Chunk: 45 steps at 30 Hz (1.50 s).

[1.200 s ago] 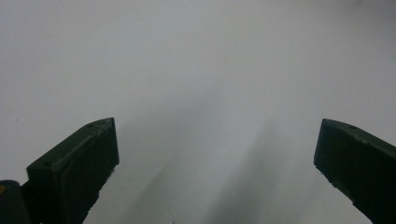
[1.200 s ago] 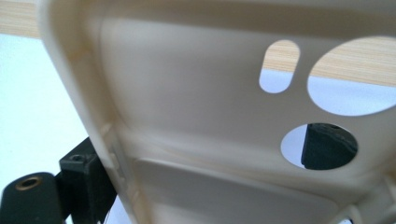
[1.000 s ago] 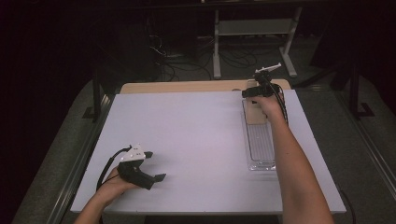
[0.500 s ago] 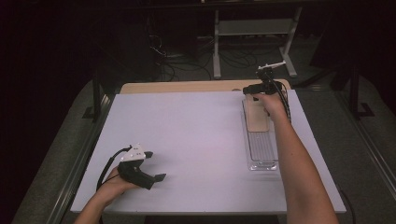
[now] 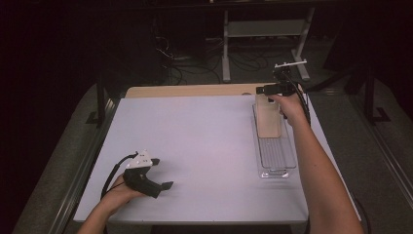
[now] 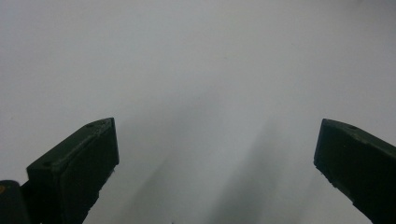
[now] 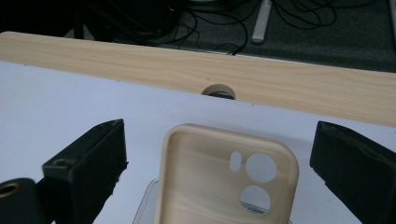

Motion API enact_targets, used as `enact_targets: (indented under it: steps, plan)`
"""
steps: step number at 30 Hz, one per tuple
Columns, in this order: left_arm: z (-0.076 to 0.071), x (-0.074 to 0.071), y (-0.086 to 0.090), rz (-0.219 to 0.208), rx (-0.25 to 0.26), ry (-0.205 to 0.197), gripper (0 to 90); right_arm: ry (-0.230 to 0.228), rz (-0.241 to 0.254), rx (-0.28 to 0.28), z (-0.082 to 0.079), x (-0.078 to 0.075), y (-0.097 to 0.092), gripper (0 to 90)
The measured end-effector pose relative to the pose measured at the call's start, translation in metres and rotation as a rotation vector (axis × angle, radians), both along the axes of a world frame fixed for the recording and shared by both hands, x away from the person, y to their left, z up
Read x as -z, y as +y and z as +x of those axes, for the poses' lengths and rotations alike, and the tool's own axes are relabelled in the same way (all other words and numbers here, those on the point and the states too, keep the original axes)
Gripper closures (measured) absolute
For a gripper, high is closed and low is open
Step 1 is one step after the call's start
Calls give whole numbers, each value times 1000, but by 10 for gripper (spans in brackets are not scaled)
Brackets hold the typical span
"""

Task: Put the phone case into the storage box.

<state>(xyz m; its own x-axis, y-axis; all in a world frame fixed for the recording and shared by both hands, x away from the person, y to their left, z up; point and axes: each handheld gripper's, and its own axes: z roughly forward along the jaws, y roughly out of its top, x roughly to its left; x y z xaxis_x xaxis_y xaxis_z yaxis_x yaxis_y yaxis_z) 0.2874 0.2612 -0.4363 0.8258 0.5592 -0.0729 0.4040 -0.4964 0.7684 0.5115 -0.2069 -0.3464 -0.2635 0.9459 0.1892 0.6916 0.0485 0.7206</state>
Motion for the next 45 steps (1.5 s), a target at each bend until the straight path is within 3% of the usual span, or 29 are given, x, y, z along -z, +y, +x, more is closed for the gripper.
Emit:
enact_targets:
  steps: [6, 20, 34, 45]
  plan:
    - [0, 0, 0, 10, 4, -3, 0, -46, -10, -71, -8, -7, 3, 28]
    - [-1, 1, -1, -7, 3, -5, 0, -75, 6, -192, -35, -13, 11, 28]
    - [1, -1, -1, -12, 5, 1, 0, -99, 18, -285, -65, -8, 16, 28]
    - [6, -13, 0, 1, 35, 6, 0, -121, 40, -346, -89, -1, 20, 28]
